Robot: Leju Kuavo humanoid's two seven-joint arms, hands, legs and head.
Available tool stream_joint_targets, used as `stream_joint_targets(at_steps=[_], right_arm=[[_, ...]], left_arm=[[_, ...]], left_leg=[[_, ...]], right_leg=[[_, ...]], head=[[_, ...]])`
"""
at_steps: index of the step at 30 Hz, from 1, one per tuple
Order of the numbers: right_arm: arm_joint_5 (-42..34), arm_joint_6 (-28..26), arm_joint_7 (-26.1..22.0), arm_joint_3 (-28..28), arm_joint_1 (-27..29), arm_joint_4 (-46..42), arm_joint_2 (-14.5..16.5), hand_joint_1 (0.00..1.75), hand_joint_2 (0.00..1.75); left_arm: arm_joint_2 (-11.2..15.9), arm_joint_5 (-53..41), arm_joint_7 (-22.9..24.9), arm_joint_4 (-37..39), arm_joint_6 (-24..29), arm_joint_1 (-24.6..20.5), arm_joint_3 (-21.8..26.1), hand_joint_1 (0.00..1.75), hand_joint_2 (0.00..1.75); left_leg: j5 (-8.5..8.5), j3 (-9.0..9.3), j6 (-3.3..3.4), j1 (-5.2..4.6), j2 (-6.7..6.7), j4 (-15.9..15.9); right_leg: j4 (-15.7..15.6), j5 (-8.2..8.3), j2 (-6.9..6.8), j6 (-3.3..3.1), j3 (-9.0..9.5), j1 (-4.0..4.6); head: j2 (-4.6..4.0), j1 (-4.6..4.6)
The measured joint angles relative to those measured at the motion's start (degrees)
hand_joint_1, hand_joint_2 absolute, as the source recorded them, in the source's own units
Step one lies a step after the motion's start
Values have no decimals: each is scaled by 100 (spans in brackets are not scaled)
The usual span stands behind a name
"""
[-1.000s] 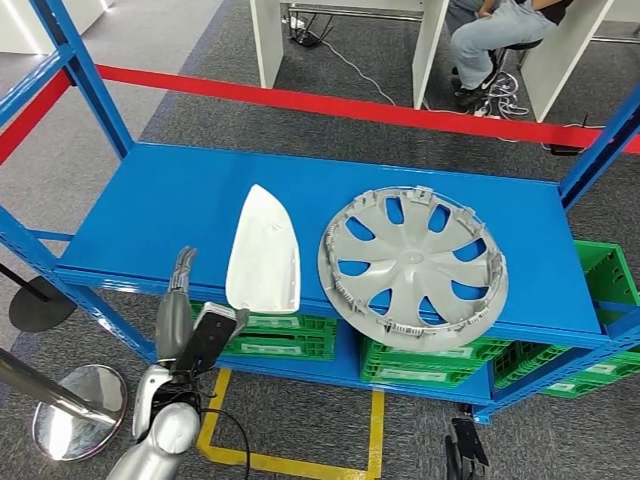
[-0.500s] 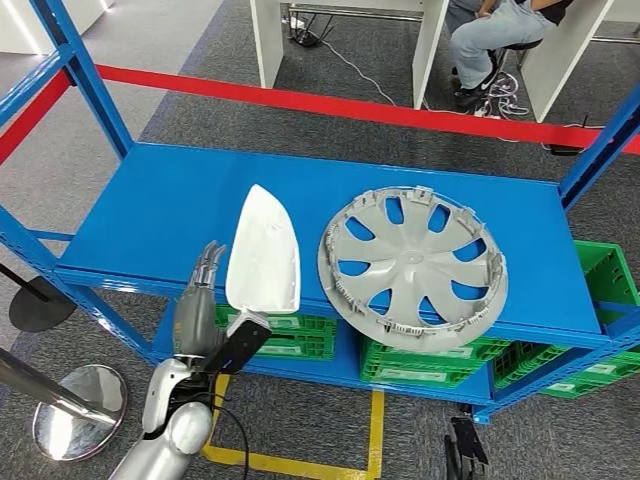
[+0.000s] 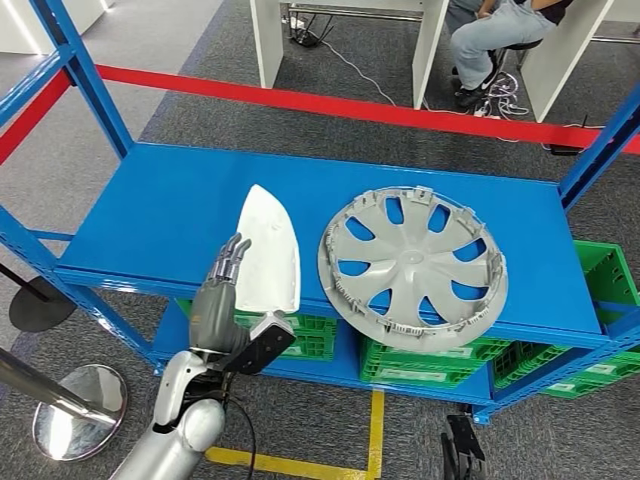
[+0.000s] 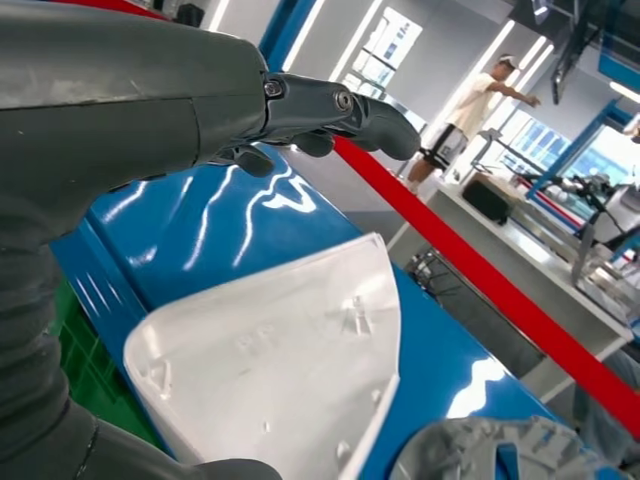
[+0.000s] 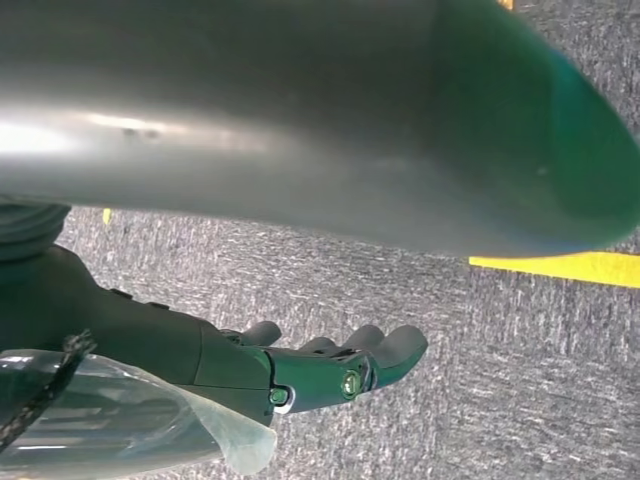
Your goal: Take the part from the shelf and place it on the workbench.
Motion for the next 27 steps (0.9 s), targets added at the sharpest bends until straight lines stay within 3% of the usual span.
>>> stream_joint_targets(at_steps=[27], right_arm=[[10,78,30,144,-14,-2,-1,0,0]], left_arm=[[2,413,-163,437,213,115,-112,0,175]], left_leg=[[0,0,0,0,0,0]], right_leg=[[0,0,-1,0,1,0]], head=[[0,0]])
